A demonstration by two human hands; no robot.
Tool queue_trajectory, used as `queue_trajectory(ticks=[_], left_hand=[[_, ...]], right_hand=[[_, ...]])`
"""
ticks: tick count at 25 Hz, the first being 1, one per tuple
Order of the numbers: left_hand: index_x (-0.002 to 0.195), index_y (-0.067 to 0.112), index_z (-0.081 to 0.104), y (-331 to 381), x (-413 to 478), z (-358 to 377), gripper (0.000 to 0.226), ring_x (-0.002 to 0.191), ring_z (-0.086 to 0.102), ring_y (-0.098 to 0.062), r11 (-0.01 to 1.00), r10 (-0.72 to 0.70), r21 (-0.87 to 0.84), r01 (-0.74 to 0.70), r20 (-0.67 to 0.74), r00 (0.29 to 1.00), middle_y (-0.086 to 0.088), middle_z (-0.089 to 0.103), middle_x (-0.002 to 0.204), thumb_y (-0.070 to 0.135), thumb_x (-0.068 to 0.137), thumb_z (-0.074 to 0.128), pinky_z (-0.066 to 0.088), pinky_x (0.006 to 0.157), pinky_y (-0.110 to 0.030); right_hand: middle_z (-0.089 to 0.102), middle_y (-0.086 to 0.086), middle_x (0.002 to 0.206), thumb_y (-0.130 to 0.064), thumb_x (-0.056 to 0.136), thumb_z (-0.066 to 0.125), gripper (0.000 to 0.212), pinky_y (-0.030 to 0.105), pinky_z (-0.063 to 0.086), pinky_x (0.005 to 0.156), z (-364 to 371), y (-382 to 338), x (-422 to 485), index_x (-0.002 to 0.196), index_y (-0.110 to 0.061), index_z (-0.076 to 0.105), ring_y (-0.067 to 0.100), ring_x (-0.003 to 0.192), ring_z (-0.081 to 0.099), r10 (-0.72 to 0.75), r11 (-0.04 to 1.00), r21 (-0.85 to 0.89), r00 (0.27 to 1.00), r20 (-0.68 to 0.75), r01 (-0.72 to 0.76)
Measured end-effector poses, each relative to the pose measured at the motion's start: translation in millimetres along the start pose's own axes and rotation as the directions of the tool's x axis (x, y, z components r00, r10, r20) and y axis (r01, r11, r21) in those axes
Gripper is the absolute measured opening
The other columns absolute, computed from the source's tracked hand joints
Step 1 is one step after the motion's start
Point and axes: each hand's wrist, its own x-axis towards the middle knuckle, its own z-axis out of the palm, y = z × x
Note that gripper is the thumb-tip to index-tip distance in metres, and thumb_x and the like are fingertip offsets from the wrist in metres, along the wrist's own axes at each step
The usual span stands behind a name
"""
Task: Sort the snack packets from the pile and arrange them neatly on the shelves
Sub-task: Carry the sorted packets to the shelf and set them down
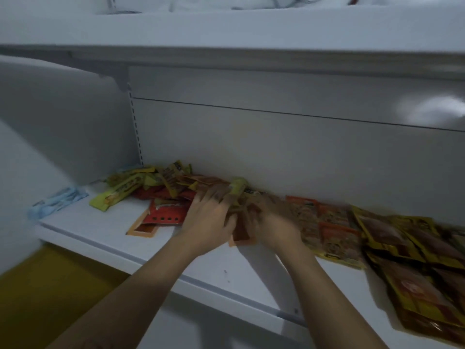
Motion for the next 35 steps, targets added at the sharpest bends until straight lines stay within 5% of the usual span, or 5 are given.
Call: queue_trajectory(ticks=[5,18,23,30,35], left_hand=[[0.110,0.020,0.069,-95.2,3.5,-9.2,0.042,0.109,0.060,-0.030,0.997,-0.053,0.052,0.057,-0.087,0.995,-0.003,0.068,0.115,0.037,0.076,0.051,0.046,0.084,-0.042],[0.142,0.020,0.034,-261.4,-21.4,-2.5,0.058,0.120,0.051,-0.035,0.865,-0.468,0.275,0.419,0.144,0.872,-0.012,0.054,0.131,0.042,0.091,0.051,0.039,0.094,-0.042],[0.136,0.018,0.038,-286.0,-32.1,6.4,0.045,0.107,0.060,-0.032,0.888,-0.458,0.138,0.439,0.179,0.871,-0.011,0.061,0.121,0.038,0.096,0.050,0.042,0.085,-0.040],[0.135,0.014,0.041,-318.8,-56.5,-22.9,0.042,0.097,0.062,-0.031,0.867,-0.498,0.037,0.497,0.095,0.862,-0.012,0.056,0.122,0.033,0.098,0.047,0.050,0.075,-0.038],[0.126,0.016,0.047,-345.8,-64.6,-39.4,0.035,0.093,0.059,-0.030,0.815,-0.567,-0.100,0.571,0.068,0.821,-0.008,0.055,0.112,0.036,0.097,0.050,0.053,0.079,-0.046]], right_hand=[[0.045,0.008,0.144,-0.036,0.095,0.051,0.050,0.039,0.034,0.105,20.5,-70.9,49.6,0.142,-0.022,0.044,0.032,0.129,0.043,-0.033,0.999,0.033,0.997,0.075,0.031],[0.040,0.003,0.147,-0.037,0.095,0.050,0.052,0.036,0.020,0.113,97.7,-198.5,89.7,0.146,-0.028,0.039,0.027,0.135,0.034,-0.154,0.988,0.022,0.984,0.095,0.152],[0.039,0.007,0.150,-0.034,0.095,0.052,0.047,0.038,0.020,0.115,118.8,-225.1,99.1,0.140,-0.022,0.048,0.029,0.140,0.030,-0.207,0.978,0.004,0.972,0.115,0.208],[0.068,0.014,0.093,-0.017,0.051,0.085,0.035,0.045,0.049,0.087,138.0,-280.0,116.9,0.084,-0.012,0.074,0.036,0.085,0.065,-0.318,0.943,-0.130,0.945,-0.078,0.307],[0.055,0.011,0.128,-0.025,0.092,0.053,0.034,0.043,0.028,0.108,155.0,-303.1,130.7,0.123,-0.015,0.060,0.034,0.123,0.045,-0.340,0.904,-0.187,0.913,0.227,0.383]])
